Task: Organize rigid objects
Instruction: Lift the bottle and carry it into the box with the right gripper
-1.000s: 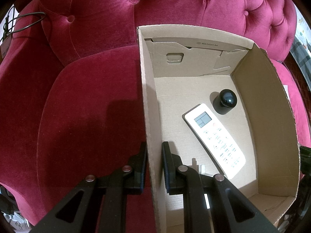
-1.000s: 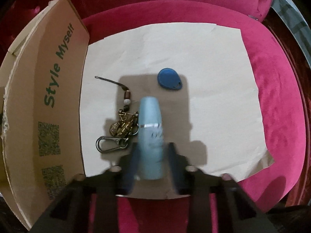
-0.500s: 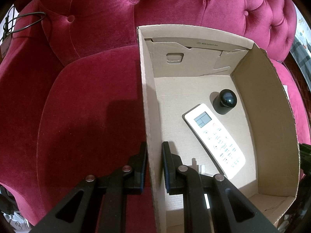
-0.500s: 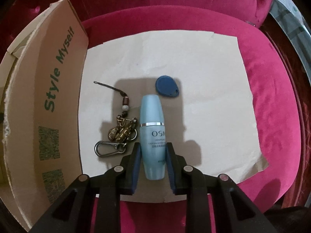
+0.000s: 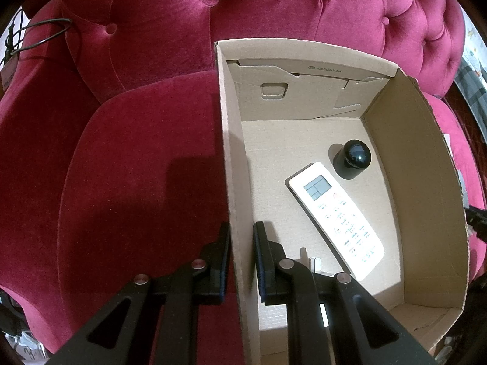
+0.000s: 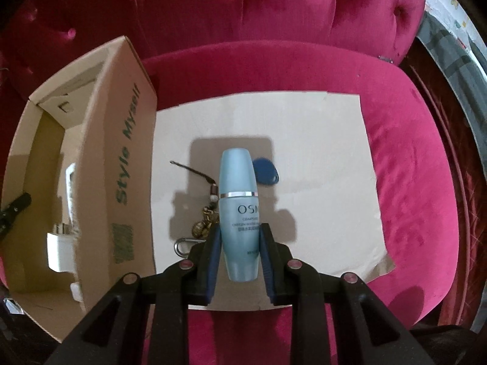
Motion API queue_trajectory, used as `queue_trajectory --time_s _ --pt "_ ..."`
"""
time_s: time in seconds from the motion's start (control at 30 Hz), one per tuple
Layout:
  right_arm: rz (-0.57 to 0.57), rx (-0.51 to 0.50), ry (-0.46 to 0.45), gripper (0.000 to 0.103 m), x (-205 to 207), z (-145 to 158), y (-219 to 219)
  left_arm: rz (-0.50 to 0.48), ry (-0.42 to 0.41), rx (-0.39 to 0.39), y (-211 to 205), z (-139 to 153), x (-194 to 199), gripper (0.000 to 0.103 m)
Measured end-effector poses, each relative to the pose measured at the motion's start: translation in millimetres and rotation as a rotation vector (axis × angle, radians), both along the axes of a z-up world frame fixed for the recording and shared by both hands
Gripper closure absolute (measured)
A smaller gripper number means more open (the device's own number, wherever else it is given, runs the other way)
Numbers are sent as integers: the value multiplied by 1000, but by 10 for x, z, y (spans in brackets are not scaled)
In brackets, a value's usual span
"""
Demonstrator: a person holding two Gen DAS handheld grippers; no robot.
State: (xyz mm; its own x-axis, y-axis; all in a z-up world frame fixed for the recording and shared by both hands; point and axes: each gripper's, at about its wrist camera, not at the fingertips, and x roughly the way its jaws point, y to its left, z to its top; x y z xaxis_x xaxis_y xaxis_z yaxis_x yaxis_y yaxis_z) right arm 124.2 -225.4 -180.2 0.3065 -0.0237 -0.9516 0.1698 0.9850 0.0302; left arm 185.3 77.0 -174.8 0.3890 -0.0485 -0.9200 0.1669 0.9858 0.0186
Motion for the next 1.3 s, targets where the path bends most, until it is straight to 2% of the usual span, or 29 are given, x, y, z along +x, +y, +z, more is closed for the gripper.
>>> queue_trajectory --time_s 0.5,0.9,1.3 --pt "25 -19 -39 78 94 491 176 1 2 0 6 -2 2 87" --pt "92 -33 -96 78 143 950 509 1 4 -4 13 0 21 87" --pt "188 -22 -129 77 183 1143 970 1 2 -1 7 -2 24 87"
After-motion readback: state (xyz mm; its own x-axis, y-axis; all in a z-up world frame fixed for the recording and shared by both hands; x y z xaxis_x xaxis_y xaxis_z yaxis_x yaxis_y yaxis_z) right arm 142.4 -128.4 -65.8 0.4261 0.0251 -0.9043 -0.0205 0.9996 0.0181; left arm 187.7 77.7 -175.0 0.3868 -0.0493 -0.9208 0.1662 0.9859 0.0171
